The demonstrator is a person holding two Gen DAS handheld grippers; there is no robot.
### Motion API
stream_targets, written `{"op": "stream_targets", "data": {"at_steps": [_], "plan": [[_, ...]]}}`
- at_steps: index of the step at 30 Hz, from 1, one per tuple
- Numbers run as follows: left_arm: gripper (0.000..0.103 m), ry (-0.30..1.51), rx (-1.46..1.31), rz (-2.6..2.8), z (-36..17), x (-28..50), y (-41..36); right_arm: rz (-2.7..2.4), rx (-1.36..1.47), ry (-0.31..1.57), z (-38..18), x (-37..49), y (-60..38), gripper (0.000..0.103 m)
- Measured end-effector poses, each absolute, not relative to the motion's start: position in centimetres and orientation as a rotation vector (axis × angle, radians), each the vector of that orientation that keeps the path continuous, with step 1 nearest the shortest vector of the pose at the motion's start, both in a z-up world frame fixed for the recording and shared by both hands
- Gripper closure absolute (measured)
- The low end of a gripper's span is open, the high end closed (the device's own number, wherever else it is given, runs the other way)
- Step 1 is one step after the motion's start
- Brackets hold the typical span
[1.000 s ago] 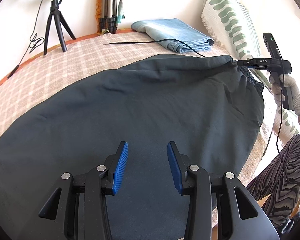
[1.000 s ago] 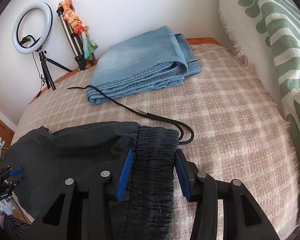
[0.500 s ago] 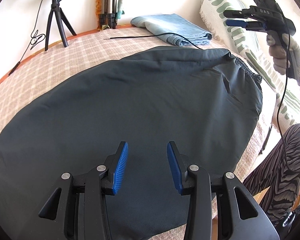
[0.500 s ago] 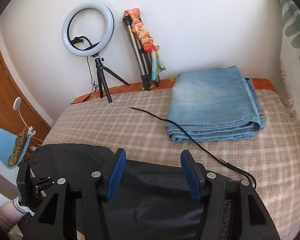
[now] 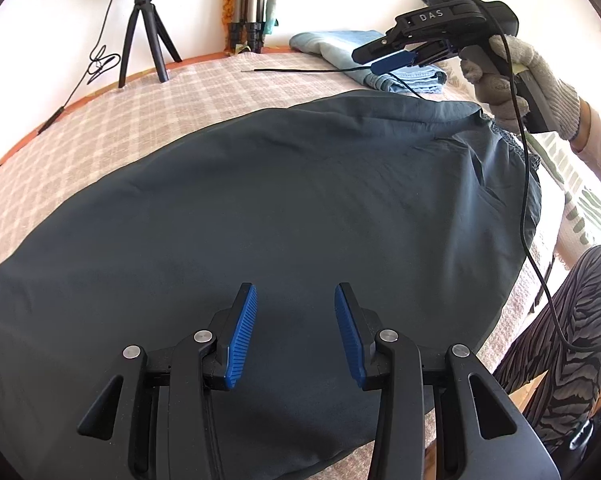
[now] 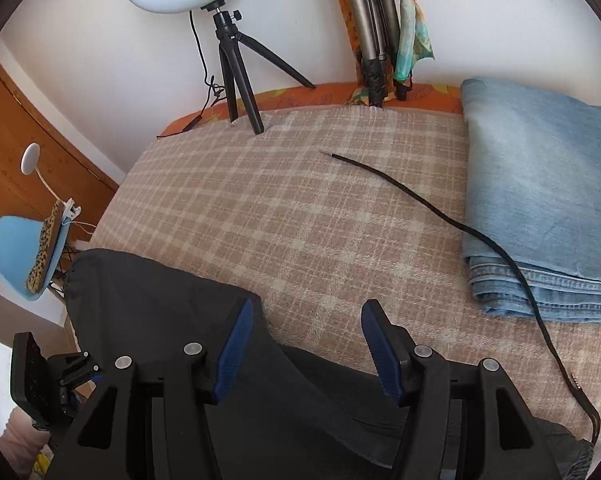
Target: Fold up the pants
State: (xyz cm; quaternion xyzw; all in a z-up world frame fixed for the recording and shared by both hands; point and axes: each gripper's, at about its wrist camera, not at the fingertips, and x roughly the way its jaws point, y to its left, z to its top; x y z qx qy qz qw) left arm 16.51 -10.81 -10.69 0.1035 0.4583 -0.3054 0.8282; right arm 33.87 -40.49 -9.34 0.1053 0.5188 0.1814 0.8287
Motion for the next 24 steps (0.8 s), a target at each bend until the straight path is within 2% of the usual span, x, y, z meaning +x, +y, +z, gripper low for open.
{"op": "stream_targets", "data": {"at_steps": [4, 11, 16, 21, 24], "plan": [[0.064, 0.978, 0.226, -0.644, -10.9, 16.8, -10.5, 0.451, 0.335, 1.229, -12.8, 35.4, -39.7, 0.045], [0.064, 0.987, 0.224, -0.643, -11.2, 17.5, -10.2, 0.638, 0.434, 1.33, -15.9, 35.2, -35.4, 0.062], [0.064, 0.986, 0.224, -0.648, -11.2, 17.5, -10.1, 0.674, 0.433, 1.288, -15.7, 35.4, -33.3, 0.068], [0.064, 0.988, 0.214, -0.645, -11.1, 17.5, -9.9, 0.661, 0.419, 1.201, -14.3, 35.8, -33.3, 0.093], [0.064, 0.99, 0.199, -0.638, -11.0, 17.7, -9.7, 0.621, 0.324, 1.143, -12.9, 36.2, -33.0, 0.096]]}}
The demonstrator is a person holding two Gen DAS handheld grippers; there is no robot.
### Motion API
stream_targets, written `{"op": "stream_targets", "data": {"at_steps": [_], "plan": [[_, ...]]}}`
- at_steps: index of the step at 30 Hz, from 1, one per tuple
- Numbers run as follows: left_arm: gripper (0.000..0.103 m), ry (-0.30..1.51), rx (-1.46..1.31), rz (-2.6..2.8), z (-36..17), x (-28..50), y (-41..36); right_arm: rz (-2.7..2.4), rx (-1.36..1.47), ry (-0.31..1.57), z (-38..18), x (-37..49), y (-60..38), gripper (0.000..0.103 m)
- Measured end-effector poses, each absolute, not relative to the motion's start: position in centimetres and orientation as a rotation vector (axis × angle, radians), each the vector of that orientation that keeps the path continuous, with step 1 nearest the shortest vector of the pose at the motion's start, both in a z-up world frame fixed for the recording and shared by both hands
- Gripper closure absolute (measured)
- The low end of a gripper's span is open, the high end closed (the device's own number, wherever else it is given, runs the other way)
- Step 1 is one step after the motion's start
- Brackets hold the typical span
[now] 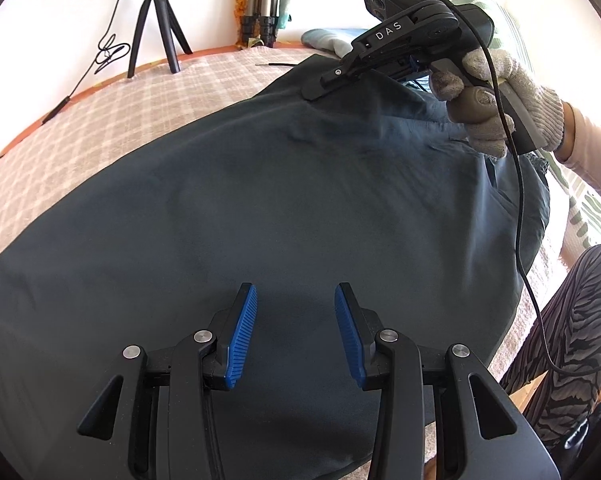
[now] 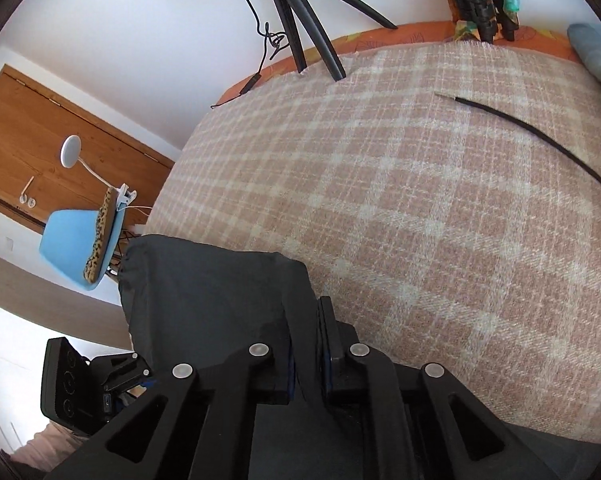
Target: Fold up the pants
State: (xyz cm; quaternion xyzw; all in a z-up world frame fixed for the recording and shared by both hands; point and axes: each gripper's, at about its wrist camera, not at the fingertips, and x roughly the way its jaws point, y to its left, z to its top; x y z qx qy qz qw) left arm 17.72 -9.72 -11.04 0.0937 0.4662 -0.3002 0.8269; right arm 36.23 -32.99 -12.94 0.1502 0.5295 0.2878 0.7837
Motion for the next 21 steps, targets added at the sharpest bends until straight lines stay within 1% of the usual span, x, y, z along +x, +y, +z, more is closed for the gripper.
{"op": "stream_targets", "data": {"at_steps": [3, 7, 10, 11, 12, 15, 16, 17, 18, 19, 21], "plan": [[0.064, 0.991, 0.195, -0.632, -11.0, 17.9, -9.7, 0.563, 0.159, 1.066, -11.7, 37.0, -32.2, 0.097], [0.064, 1.0, 0.189, -0.628, -11.1, 17.9, -9.6, 0.513, 0.036, 1.074, -12.6, 38.5, -31.2, 0.097], [0.064, 0.996, 0.182, -0.619, -10.9, 17.9, -9.2, 0.475, -0.009, 1.094, -13.7, 39.0, -31.0, 0.091], [0.064, 0.994, 0.175, -0.616, -10.8, 17.9, -9.0, 0.461, -0.011, 1.089, -13.8, 39.0, -31.1, 0.087], [0.064, 0.993, 0.162, -0.61, -10.6, 17.9, -8.6, 0.442, -0.014, 1.081, -13.8, 39.0, -31.4, 0.08], [0.064, 0.985, 0.111, -0.589, -9.9, 17.9, -7.3, 0.395, -0.037, 1.058, -13.5, 38.8, -31.7, 0.069], [0.063, 0.979, 0.102, -0.577, -9.7, 17.9, -6.9, 0.389, -0.038, 1.055, -13.4, 38.6, -31.7, 0.068], [0.056, 0.972, 0.093, -0.566, -9.4, 17.8, -6.4, 0.383, -0.036, 1.05, -13.1, 38.4, -32.0, 0.067], [0.052, 0.963, 0.08, -0.555, -9.1, 17.6, -5.9, 0.375, -0.033, 1.042, -12.8, 38.1, -32.1, 0.064], [0.051, 0.954, 0.064, -0.541, -8.8, 17.5, -5.3, 0.365, -0.032, 1.032, -12.4, 37.7, -32.2, 0.061], [0.051, 0.945, 0.02, -0.519, -8.3, 17.3, -4.0, 0.349, -0.03, 1.003, -11.5, 36.9, -32.4, 0.038]]}}
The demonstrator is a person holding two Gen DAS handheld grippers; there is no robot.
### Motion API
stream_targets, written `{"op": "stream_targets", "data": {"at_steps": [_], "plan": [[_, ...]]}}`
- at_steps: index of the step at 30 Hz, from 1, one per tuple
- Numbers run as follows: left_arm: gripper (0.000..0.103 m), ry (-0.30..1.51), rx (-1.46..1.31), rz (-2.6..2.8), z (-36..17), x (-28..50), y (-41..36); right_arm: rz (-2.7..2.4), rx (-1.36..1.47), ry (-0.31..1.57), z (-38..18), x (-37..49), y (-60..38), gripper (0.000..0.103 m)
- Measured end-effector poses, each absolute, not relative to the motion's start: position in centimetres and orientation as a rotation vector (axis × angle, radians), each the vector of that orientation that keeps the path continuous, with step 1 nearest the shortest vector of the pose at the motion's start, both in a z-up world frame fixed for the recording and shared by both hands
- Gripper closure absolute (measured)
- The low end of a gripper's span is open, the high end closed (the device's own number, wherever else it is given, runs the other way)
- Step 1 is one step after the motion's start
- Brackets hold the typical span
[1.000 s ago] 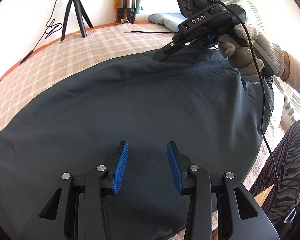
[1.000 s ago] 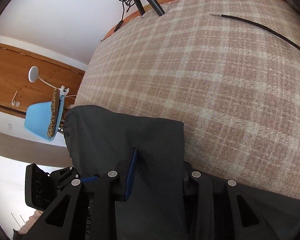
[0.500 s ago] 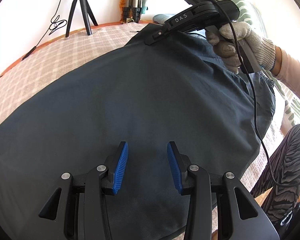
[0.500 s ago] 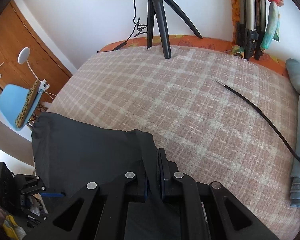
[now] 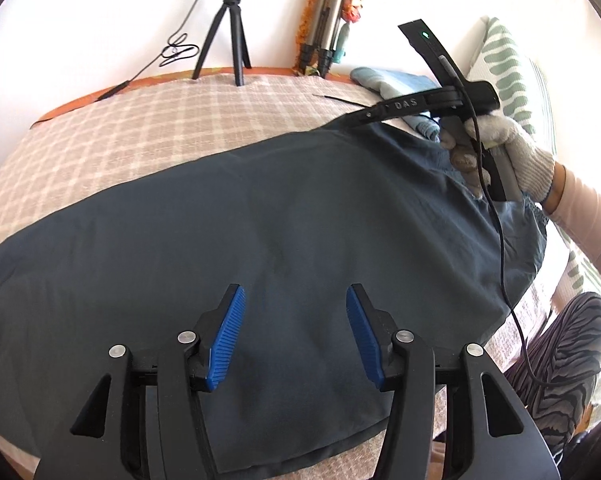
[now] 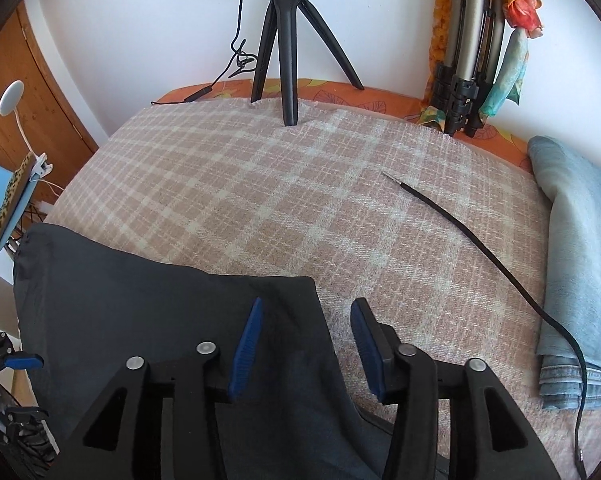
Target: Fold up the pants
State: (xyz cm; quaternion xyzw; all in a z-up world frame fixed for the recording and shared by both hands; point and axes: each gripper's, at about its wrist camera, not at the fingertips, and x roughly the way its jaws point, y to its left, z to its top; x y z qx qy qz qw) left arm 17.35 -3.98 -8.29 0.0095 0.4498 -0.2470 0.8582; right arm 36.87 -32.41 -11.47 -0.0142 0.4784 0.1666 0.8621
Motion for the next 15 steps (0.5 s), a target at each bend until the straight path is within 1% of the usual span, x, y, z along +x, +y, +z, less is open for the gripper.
{"op": "stream_targets", "data": {"at_steps": [1, 3, 4, 7, 11, 13, 15], "plan": [[0.051, 0.942, -0.007, -0.506, -8.0, 17.3, -3.3, 0.347, -0.029, 0.979, -10.9, 36.4, -32.3, 0.033], [0.045, 0.942, -0.052, -0.472, -7.7, 17.1, -1.8, 0.334, -0.046, 0.94, -9.9, 35.1, -32.1, 0.031], [0.043, 0.944, -0.068, -0.445, -7.5, 17.1, -1.0, 0.329, -0.057, 0.923, -9.4, 34.5, -32.0, 0.03], [0.042, 0.946, -0.126, -0.399, -6.8, 16.9, 1.3, 0.319, -0.087, 0.875, -8.1, 32.4, -31.6, 0.02], [0.04, 0.924, -0.22, -0.327, -6.2, 17.0, 4.5, 0.313, -0.11, 0.846, -7.1, 30.2, -31.0, 0.019], [0.037, 0.913, -0.265, -0.288, -6.1, 17.1, 6.2, 0.295, -0.11, 0.836, -6.8, 29.4, -31.0, 0.019], [0.036, 0.908, -0.282, -0.224, -6.0, 17.2, 8.0, 0.269, -0.082, 0.827, -6.5, 28.8, -31.2, 0.019]]}}
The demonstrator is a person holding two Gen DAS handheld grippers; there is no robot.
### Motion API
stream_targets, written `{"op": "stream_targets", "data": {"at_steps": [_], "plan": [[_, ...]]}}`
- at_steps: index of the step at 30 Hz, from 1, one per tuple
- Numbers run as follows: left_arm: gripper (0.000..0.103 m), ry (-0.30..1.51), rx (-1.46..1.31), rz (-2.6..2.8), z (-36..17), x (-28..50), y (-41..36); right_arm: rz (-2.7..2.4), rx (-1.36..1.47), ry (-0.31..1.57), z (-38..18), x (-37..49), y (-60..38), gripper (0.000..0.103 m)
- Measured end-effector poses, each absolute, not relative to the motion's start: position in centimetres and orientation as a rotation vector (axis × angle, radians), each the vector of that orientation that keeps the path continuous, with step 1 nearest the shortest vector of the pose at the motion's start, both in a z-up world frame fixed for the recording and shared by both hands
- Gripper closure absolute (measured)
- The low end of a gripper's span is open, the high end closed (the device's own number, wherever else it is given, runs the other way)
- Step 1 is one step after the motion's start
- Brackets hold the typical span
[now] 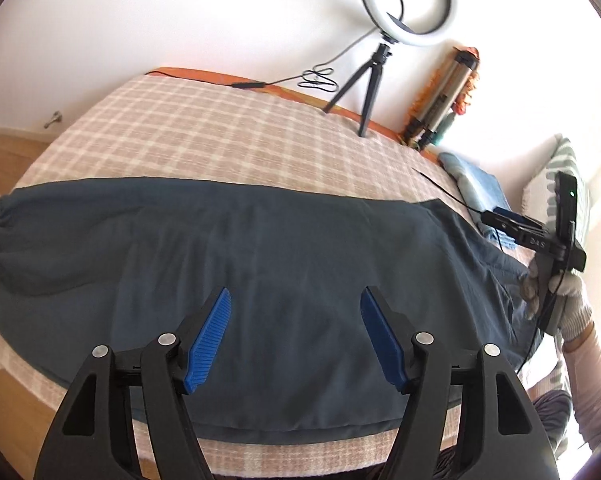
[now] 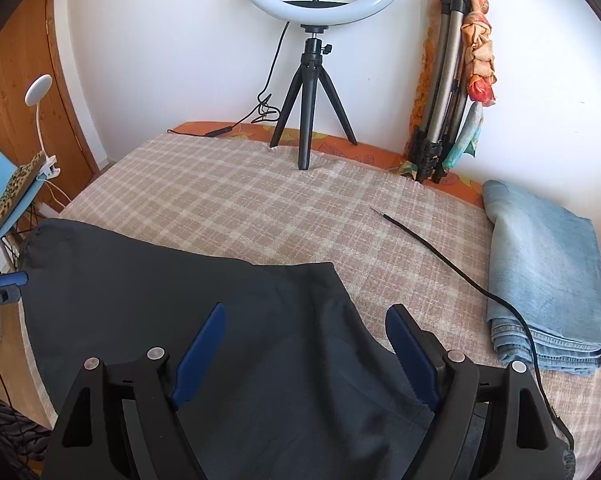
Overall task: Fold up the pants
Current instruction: 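Move the left tool to the elastic waistband and close on it, then lift the waistband with the left tool and fold it toward the pants legs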
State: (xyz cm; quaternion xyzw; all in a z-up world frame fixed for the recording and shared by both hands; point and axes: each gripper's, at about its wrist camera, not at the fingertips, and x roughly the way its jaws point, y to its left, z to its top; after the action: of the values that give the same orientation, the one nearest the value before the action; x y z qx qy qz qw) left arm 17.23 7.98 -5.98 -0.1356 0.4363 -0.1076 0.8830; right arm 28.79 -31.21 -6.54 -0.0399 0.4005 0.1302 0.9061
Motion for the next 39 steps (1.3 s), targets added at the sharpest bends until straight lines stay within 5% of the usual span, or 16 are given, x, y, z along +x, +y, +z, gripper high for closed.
{"op": "stream_targets", "data": {"at_steps": [7, 20, 39], "plan": [[0.036, 0.867, -0.391, -0.017, -6.3, 15.9, 16.3, 0.252, 0.119, 0.753, -5.8, 26.4, -32.9, 0.01], [0.035, 0.858, -0.573, 0.305, -9.5, 14.1, 30.5, 0.278, 0.017, 0.753, -5.9, 23.4, -28.3, 0.004], [0.038, 0.881, -0.772, 0.368, -14.2, 16.2, 34.4, 0.332, 0.04, 0.789, -7.1, 23.4, -28.5, 0.004]]}}
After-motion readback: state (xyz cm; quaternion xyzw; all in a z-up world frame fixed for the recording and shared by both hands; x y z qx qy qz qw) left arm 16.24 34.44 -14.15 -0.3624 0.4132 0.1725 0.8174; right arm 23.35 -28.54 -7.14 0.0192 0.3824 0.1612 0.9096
